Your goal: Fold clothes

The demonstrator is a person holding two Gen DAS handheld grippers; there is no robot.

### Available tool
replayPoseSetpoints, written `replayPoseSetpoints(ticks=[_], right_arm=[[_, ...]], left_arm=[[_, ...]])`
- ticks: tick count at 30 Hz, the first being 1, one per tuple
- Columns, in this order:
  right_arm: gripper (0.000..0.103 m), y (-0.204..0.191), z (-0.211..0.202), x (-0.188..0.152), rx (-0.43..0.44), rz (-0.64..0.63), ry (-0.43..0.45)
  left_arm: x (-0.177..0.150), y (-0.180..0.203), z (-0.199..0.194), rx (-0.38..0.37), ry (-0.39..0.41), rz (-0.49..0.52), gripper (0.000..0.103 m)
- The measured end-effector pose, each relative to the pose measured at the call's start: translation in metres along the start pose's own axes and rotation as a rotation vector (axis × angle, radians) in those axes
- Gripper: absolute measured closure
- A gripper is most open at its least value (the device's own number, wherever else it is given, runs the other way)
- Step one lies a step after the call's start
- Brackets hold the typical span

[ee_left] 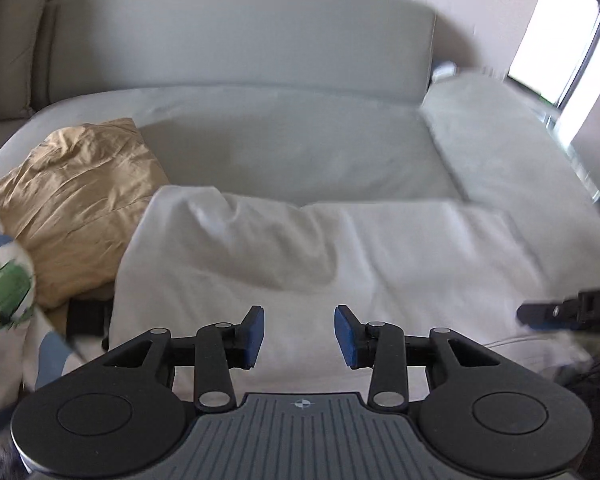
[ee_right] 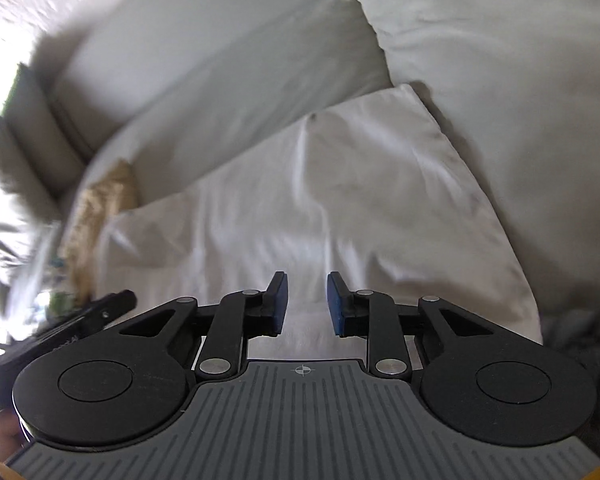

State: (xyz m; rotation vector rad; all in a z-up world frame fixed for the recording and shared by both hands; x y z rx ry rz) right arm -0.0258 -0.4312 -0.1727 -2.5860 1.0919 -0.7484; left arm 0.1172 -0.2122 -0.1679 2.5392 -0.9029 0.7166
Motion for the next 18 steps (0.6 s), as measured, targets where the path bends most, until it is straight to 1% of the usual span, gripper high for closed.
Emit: replayPoseSetpoints(ticks=[2,3,4,6,9,11,14,16,17,18], right_arm=[[0.073,0.000,0.015,0.004,-0.048,0.000,-0.047],[0.073,0.002,0.023,0.006,-0.065,0.009,-0.076],[0.073,0.006,0.031,0.007,-0.054,0.030,-0.114],[0.073,0.009,0.034,0.007,-0.020,0.047,-0.170],[0.072,0.010,0.030,0.001,0.026,0.037,-0.263],[0.072,0.011,0.025,-0.008,0.065,0.023,-0.322],[0.072,0.017,0.018,-0.030,0.097,0.005,-0.403],[0.070,0.016,0.007,-0.038,0.094,-0.016,-0.385],[0.068,0.015,0.001,-0.041,0.093,-0.027,-0.376],[0.068,0.015,-0.005,-0.045,0.092,-0.037,-0.367]], left_arm=[[-0.002,-0.003,0.015,-0.016,-0.095,-0.003,0.067],[-0.004,-0.005,0.019,-0.033,-0.138,-0.012,0.069],[-0.005,-0.006,0.019,-0.048,-0.157,-0.009,0.069],[-0.007,-0.007,0.015,-0.071,-0.173,0.011,0.069],[-0.017,-0.008,0.004,-0.101,-0.199,0.036,0.070],[-0.029,-0.005,-0.004,-0.126,-0.219,0.081,0.070],[-0.051,0.001,-0.027,-0.168,-0.252,0.161,0.070],[-0.067,0.004,-0.042,-0.203,-0.287,0.208,0.070],[-0.075,0.005,-0.051,-0.217,-0.297,0.236,0.070],[-0.082,0.007,-0.059,-0.227,-0.297,0.261,0.070]])
Point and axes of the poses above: each gripper's, at about its wrist camera, not at the fingertips, and z roughly the way its jaws point, y to its right, x to its top, the point moved 5 cm from there along z, roughly the way its jaws point, and after that the axes turned 2 degrees about -x, right-handed, at the moved point
